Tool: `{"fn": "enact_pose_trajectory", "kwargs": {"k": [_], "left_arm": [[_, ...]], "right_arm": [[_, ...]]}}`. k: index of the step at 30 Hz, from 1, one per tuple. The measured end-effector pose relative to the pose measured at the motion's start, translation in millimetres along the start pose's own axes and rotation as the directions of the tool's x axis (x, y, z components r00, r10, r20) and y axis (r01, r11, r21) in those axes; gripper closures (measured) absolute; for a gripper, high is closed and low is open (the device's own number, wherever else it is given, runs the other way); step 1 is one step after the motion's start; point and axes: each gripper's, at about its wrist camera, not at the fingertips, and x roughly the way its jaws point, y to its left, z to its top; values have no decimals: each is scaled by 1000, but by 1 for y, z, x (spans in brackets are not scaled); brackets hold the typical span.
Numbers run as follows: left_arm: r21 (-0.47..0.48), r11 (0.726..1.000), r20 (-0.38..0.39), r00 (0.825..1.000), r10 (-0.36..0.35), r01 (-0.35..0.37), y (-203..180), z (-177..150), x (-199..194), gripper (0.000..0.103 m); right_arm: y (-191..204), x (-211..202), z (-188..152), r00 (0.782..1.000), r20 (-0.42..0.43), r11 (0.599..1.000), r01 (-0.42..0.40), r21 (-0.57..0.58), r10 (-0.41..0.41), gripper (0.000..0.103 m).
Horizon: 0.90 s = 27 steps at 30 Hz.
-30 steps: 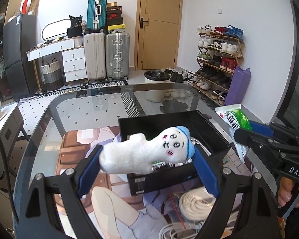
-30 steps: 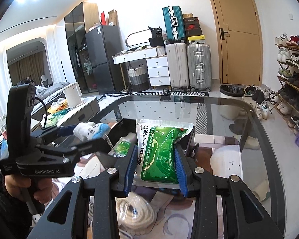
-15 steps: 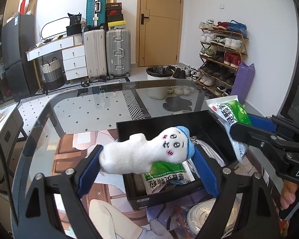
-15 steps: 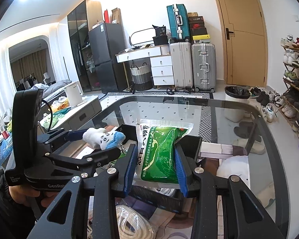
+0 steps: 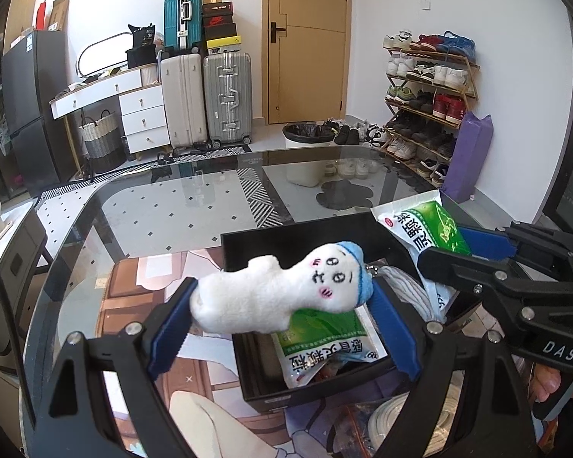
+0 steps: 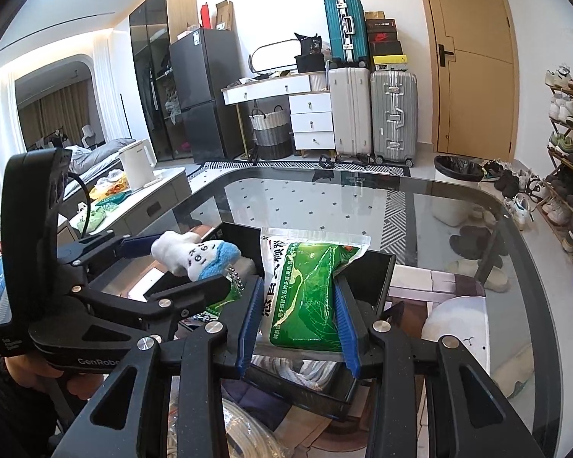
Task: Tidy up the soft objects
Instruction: 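Open the right tool to drop the packet while the left tool drops the doll into the box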
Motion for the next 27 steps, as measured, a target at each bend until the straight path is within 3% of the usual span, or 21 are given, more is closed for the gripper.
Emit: {"fn": "enact_pose_trajectory", "kwargs": {"k": [9,12,20,27], "left_arm": [[7,1000,-7,1000,11,-11,-3,0,7,15],[0,1000,-7,1000,9,-9,-3,0,8,15],[-5,1000,-9,1000,5,-5,-3,0,7,15],[-3,999,36,999,-35,35,-4,-2,-7,5]], "right_arm": [[1,10,0,1000,-17,1000,16,-19,-16,67],[-1,10,1,1000,-20,1000,10,-17,-10,58],[-1,-7,-4,999,-17,999,39,-35,-40,53],[-8,-31,-15,1000,-5,1000,24,-12,-24,20]]}}
